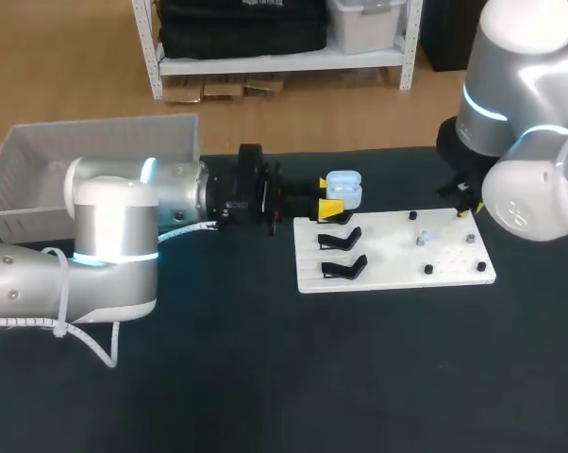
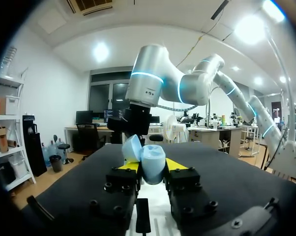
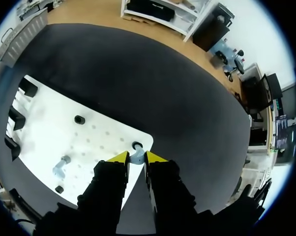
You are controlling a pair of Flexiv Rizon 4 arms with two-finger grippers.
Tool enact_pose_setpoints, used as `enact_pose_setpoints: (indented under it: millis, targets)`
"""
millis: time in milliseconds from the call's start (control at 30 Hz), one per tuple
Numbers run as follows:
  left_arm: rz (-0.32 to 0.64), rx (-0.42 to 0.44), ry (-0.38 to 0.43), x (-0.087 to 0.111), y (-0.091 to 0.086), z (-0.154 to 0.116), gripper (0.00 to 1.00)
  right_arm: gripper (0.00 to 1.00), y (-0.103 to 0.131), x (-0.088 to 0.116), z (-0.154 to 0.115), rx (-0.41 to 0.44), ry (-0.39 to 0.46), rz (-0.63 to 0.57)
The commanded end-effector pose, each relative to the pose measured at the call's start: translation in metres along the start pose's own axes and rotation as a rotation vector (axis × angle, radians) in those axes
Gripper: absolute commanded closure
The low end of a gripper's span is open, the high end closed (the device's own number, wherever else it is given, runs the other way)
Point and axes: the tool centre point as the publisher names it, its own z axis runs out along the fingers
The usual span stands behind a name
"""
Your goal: Pick up each earbud case from the left stands, insert the matching earbuds, close the lid, and place the case in the box.
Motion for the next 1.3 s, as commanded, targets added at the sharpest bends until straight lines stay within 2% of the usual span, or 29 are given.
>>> enact_pose_setpoints:
  millis: [33,167,367,533,700,900,1100,1233,1300]
  targets:
    - [0.004,-0.001,-0.005,0.002,0.0,0.0,1.0,1.0,0.003,0.003,-0.005,0.014,-0.003,0.0]
    - [0.004,-0.001,-0.005,0.002,0.0,0.0,1.0,1.0,0.0,0.005,-0.018,0.022,-0.001,-0.004]
    - [0.004,-0.001,-0.005,0.002,0.0,0.0,1.0,1.0,-0.001,0.008,-0.053,0.034,-0.018,0.002]
    - [0.004,-0.001,-0.005,0.002,0.0,0.0,1.0,1.0,0.011,0.012,-0.091,0.06,-0.017,-0.022]
    - [0.004,-0.001,-0.005,0.002,0.0,0.0,1.0,1.0,0.04,0.014,-0.141,0.075,-0.022,-0.017]
    - [0.004,-0.001,-0.005,0.002,0.0,0.0,1.0,1.0,0.083,0.015,-0.181,0.096,0.021,0.017]
    - [0.004,-0.001,-0.005,0.002,0.0,0.0,1.0,1.0,0.126,0.015,-0.194,0.053,0.041,0.02]
    - [0.004,-0.001,-0.005,0.002,0.0,0.0,1.0,1.0,0.154,0.014,-0.198,0.013,0.009,0.006]
    - [0.004,-0.001,-0.005,0.002,0.0,0.0,1.0,1.0,0.158,0.015,-0.199,0.013,0.003,0.001]
